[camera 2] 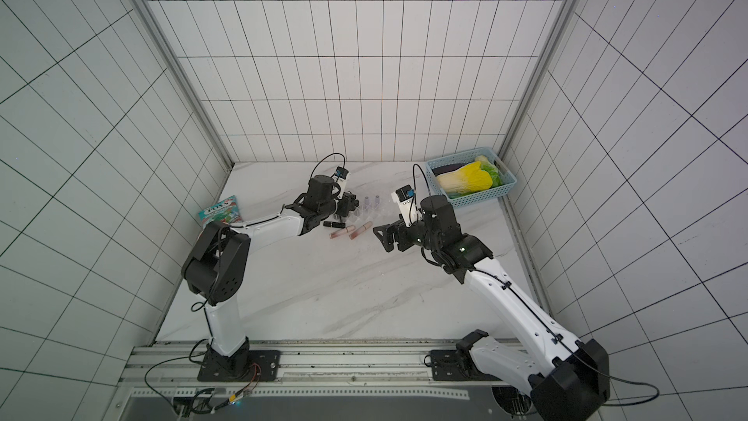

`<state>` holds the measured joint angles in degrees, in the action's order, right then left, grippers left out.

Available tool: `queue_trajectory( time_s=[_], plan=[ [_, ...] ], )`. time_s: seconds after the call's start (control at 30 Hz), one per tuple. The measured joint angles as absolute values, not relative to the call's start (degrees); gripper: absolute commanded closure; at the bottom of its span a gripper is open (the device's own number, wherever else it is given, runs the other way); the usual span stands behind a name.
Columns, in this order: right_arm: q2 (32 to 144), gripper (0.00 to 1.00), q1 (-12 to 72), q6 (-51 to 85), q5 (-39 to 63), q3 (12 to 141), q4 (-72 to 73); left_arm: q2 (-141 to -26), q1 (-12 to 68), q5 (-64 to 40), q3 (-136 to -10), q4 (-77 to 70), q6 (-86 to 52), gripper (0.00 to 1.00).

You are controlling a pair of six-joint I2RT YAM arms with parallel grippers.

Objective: Arrange the lipsticks in the organizer
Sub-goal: Place the lipstick in the storage box.

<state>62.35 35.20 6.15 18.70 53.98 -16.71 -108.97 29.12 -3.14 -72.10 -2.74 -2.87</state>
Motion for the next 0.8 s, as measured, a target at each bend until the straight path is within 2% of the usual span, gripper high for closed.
queue_trajectory(
  time_s=[0.17, 0.27, 0.37, 0.5, 0.7, 0.8],
  plan=[
    [63.7, 0.04, 35.2, 5.7, 19.2, 54.0, -17.4, -108.9, 29.8, -3.0, -72.1, -2.8, -2.5, 0.56],
    [65.1, 0.09, 35.2, 5.4, 19.6, 54.0, -17.8, -108.7, 30.0, -2.9, -71.8, -2.8, -2.6, 0.49],
    [67.9, 0.17, 35.3, 4.5, 20.6, 55.9, -19.7, -106.5, 30.0, -0.5, -69.9, -2.6, -4.0, 0.49],
    [74.7, 0.21, 37.2, 2.7, 19.7, 61.8, -22.4, -100.0, 28.6, 4.0, -65.0, -2.5, -8.8, 0.49],
    [85.2, 0.27, 42.8, -0.2, 16.7, 70.7, -26.2, -92.9, 16.1, 0.1, -58.5, -2.6, -18.3, 0.49],
    [88.6, 0.27, 44.5, -1.3, 15.1, 72.9, -27.7, -93.3, 9.3, -5.6, -58.1, -0.6, -21.3, 0.4]
  ],
)
